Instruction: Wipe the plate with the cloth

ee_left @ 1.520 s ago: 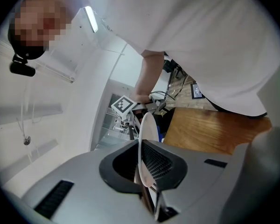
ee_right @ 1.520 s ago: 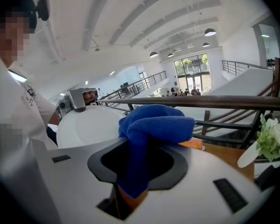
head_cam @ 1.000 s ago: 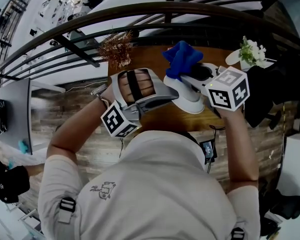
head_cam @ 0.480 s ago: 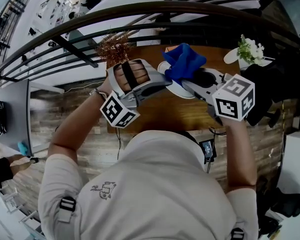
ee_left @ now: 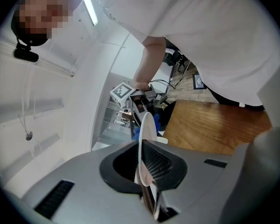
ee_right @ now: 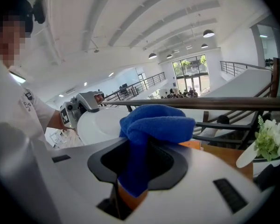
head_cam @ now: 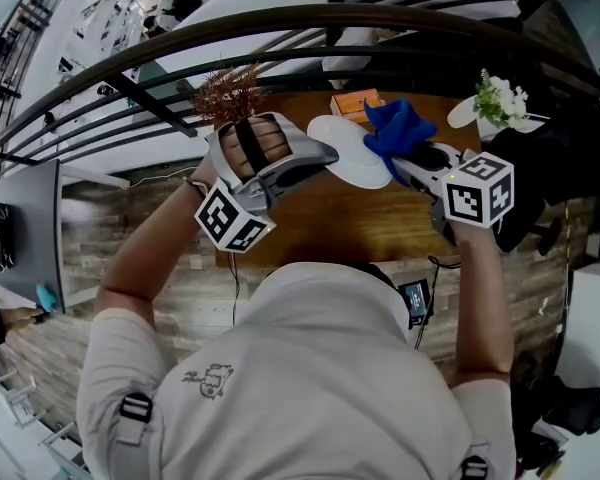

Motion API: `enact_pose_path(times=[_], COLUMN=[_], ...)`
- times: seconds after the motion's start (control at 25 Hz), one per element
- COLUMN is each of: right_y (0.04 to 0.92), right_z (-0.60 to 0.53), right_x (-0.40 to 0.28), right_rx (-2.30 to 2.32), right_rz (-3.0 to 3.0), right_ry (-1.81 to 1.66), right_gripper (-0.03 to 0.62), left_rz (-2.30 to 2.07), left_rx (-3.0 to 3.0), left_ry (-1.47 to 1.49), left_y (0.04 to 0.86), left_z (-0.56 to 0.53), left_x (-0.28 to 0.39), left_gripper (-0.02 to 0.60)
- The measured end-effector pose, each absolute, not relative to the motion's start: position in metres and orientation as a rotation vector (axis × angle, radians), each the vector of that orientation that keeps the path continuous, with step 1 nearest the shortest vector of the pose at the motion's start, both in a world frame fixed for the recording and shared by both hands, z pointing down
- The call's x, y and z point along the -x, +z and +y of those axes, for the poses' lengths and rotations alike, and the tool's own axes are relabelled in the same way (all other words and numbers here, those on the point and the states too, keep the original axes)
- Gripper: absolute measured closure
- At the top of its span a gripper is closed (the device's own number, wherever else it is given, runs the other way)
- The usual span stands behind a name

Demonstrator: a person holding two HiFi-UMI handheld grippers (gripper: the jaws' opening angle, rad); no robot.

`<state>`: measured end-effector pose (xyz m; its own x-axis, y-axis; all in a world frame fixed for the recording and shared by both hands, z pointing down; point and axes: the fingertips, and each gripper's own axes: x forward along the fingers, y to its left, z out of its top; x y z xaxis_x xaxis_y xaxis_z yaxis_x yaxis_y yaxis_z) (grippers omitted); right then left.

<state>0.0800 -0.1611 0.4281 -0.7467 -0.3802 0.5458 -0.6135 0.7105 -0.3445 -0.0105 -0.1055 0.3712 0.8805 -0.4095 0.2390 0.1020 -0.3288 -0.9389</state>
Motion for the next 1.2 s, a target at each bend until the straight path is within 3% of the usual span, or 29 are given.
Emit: enact_pose_path(times=[0.32, 0.8, 1.2], right_y=[0.465, 0.416, 0.442], right_z=[-0.184, -0.156, -0.15], right_x=[-0.063, -0.01, -0.071], right_rx=[-0.719, -0.57, -0.682], right_rz=[-2.383, -2.478, -2.422], right_ry=[0.755, 0.584, 0.7], right_gripper=[0.477, 0.477, 0.477], left_rz=[0.165, 0.174, 0.216], left_rx=[1.855, 1.867, 1.939], left_ry=[-0.529, -0.561, -0.547], left_y=[0.387, 0.399, 0.396], left_z=[-0.085, -0.09, -0.094], left_x=[-0.003, -0.004, 0.001], left_gripper=[0.561, 0.561, 0.561])
